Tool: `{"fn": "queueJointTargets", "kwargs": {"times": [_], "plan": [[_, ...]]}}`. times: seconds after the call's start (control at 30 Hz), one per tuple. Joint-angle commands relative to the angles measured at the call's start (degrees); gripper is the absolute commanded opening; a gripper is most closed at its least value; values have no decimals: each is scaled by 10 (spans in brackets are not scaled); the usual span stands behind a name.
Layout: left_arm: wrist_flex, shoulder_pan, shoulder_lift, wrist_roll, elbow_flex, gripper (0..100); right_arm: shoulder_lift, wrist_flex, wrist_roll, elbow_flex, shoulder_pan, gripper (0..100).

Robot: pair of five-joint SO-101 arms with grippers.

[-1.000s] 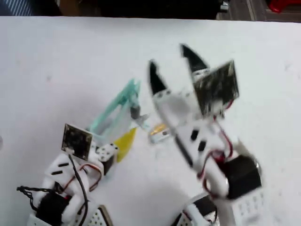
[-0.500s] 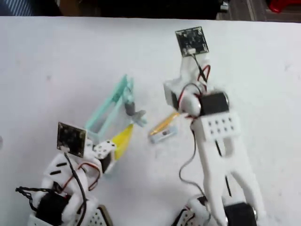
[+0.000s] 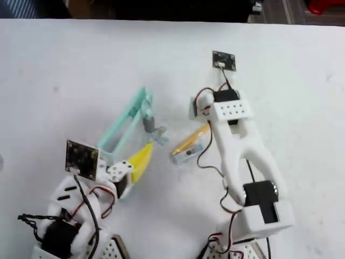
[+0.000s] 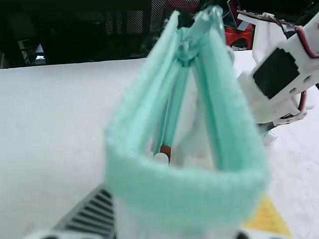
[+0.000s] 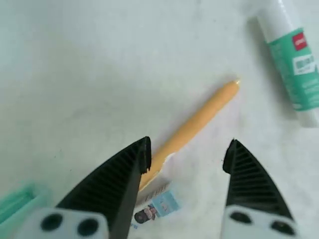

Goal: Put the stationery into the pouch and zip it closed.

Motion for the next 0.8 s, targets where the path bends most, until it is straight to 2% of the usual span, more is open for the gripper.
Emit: {"fn": "queueJointTargets", "kwargs": {"times": [0.0,0.43,0.63,0.77], "plan": [[-8,-2,7,9,-11,256,4,-14,-7,-7,17,225],[-8,-2,7,9,-11,256,11,-41,-8,-2,12,226],[-8,-1,7,9,-11,256,83,-88,-8,-11,16,226],[-8,-1,7,9,-11,256,131,-79,-8,-57,21,224]]}}
